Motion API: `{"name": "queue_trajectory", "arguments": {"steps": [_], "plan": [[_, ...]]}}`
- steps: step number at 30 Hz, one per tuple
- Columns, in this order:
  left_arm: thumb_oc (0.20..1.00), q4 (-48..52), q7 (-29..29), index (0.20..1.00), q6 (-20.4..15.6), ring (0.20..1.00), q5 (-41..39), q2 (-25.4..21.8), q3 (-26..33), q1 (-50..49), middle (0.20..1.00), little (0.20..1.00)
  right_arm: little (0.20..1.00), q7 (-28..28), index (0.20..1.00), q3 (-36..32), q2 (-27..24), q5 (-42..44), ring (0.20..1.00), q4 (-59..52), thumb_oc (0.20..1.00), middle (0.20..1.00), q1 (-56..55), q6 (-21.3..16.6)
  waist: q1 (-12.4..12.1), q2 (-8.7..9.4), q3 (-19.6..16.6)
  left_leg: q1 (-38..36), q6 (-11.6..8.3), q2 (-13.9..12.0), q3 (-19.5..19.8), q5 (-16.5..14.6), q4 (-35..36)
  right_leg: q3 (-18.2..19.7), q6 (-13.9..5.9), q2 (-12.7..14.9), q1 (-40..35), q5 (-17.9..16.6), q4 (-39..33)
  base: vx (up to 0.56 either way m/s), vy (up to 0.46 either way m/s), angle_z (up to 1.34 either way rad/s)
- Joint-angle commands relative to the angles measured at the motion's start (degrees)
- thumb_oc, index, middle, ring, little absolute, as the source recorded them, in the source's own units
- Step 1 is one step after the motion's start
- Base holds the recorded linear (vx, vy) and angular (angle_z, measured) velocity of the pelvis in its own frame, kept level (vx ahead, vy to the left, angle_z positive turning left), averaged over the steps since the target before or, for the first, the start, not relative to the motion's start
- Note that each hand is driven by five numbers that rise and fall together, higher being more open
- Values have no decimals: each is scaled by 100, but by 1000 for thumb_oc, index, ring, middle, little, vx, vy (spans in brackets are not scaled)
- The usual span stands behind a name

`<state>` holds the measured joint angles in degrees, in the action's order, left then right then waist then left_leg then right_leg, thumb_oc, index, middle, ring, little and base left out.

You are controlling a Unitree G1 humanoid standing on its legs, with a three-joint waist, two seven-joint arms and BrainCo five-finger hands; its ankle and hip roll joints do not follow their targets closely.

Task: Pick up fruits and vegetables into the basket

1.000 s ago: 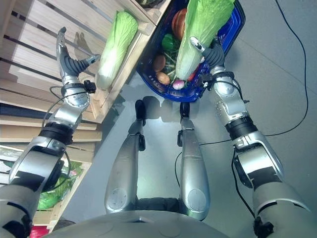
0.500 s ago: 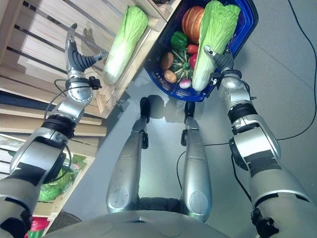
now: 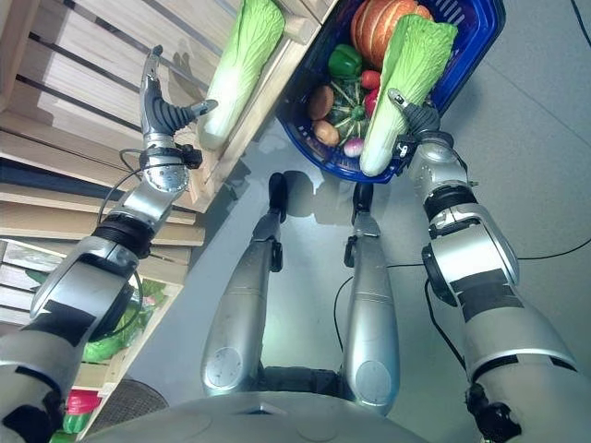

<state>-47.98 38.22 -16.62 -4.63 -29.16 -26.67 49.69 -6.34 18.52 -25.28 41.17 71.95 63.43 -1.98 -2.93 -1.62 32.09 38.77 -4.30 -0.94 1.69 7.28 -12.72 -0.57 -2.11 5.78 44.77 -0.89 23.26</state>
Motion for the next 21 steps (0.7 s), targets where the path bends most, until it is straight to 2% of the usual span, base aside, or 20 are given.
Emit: {"name": "queue_trajectory", "arguments": {"steps": [1,2,3,5,14,21], "plan": [[1000,91,242,1000,-327,1000,-3,282,211,20,1000,1000,611,-166,611,-56,-257,285,611,123,611,611,91,1,52,-471,-230,318,143,489,109,-511,-540,-405,-130,-217,-93,158,-108,0,0,0],[1000,97,253,1000,-330,1000,8,290,212,15,1000,1000,680,-159,680,-78,-266,296,680,141,680,680,86,6,53,-479,-230,326,145,488,107,-508,-540,-404,-130,-219,-78,160,-98,0,0,0],[1000,110,278,1000,-339,1000,21,298,210,9,1000,1000,887,-177,887,-104,-278,307,887,168,887,887,88,18,52,-493,-230,341,145,486,105,-501,-536,-399,-132,-220,-57,159,-89,0,0,0],[1000,122,306,1000,-346,1000,11,302,192,9,1000,1000,1000,-210,1000,-121,-293,290,1000,193,1000,1000,103,35,51,-513,-230,370,144,483,108,-493,-532,-392,-135,-220,-13,158,-74,0,0,0],[1000,195,360,1000,-371,1000,-38,310,152,-29,1000,1000,1000,-379,1000,-173,-352,395,1000,304,1000,1000,169,226,42,-554,-230,442,142,474,111,-486,-548,-373,-140,-221,65,148,-70,0,0,0],[1000,166,233,1000,-344,1000,-38,341,116,-50,1000,1000,1000,-365,1000,-189,-374,409,1000,350,1000,1000,173,238,48,-537,-230,455,159,474,109,-493,-564,-368,-131,-239,80,146,-48,0,0,0]]}}
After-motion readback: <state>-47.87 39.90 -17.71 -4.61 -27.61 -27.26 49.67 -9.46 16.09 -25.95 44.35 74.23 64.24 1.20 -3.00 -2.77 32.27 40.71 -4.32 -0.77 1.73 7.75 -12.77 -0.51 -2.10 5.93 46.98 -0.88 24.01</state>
